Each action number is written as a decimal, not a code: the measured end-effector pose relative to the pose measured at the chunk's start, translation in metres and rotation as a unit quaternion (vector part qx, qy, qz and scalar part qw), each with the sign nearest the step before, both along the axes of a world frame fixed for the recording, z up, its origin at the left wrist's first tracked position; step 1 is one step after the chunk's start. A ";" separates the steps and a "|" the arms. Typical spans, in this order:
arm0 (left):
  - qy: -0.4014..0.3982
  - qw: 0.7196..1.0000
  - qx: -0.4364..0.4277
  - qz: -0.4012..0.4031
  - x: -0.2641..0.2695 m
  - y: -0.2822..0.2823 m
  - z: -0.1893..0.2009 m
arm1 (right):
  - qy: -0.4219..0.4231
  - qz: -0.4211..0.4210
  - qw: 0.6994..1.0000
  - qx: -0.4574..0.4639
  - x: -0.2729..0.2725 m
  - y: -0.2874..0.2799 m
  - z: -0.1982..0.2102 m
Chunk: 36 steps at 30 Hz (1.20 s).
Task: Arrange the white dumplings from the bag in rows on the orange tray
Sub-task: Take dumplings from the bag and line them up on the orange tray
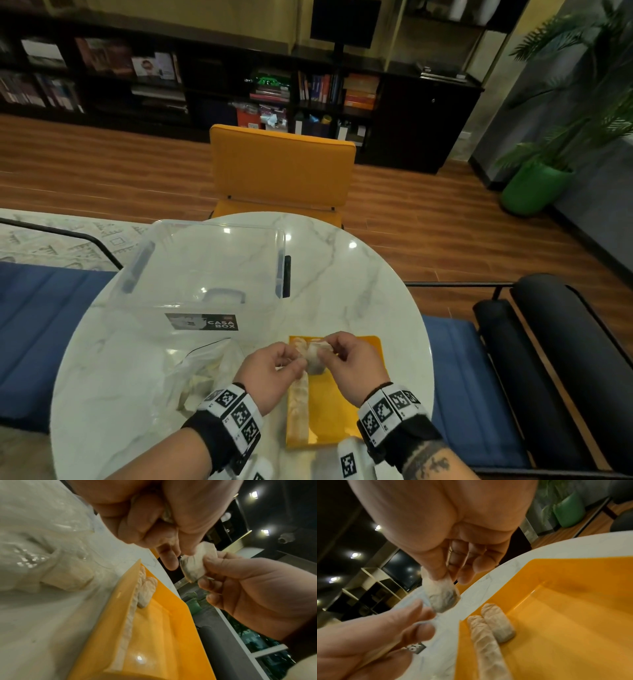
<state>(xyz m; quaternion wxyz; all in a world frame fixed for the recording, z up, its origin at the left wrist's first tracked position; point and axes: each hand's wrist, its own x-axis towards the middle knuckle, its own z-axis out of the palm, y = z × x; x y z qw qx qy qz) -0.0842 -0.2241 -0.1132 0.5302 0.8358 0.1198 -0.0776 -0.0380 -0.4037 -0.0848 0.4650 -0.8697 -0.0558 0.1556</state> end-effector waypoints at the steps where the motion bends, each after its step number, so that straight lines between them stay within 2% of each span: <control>1: 0.018 0.999 0.029 0.011 -0.001 0.002 -0.002 | -0.003 0.007 0.999 -0.035 0.003 -0.003 -0.003; 3: 0.054 0.995 0.079 0.039 -0.001 0.007 -0.008 | 0.006 0.040 0.990 -0.133 0.008 -0.009 -0.011; 5: 0.077 0.990 0.109 0.044 -0.003 0.009 -0.013 | 0.043 0.097 0.966 -0.237 0.010 -0.012 -0.019; 8: 0.102 0.986 0.129 0.041 -0.005 0.008 -0.016 | 0.093 0.159 0.932 -0.312 0.010 -0.009 -0.029; 10: 0.115 0.984 0.129 0.042 -0.005 0.006 -0.019 | 0.100 0.172 0.927 -0.319 0.013 -0.004 -0.033; 15: 0.138 0.979 0.149 0.005 -0.004 0.004 -0.025 | 0.088 0.139 0.936 -0.311 0.032 0.012 -0.038; 23: 0.149 0.980 0.136 0.007 -0.002 0.006 -0.027 | 0.065 0.051 0.948 -0.308 0.047 0.025 -0.052; 28: 0.147 0.979 0.140 -0.001 -0.001 0.007 -0.028 | 0.073 0.002 0.954 -0.291 0.048 0.024 -0.058; 36: 0.150 0.978 0.145 -0.005 -0.001 0.006 -0.028 | 0.097 -0.030 0.949 -0.300 0.049 0.023 -0.061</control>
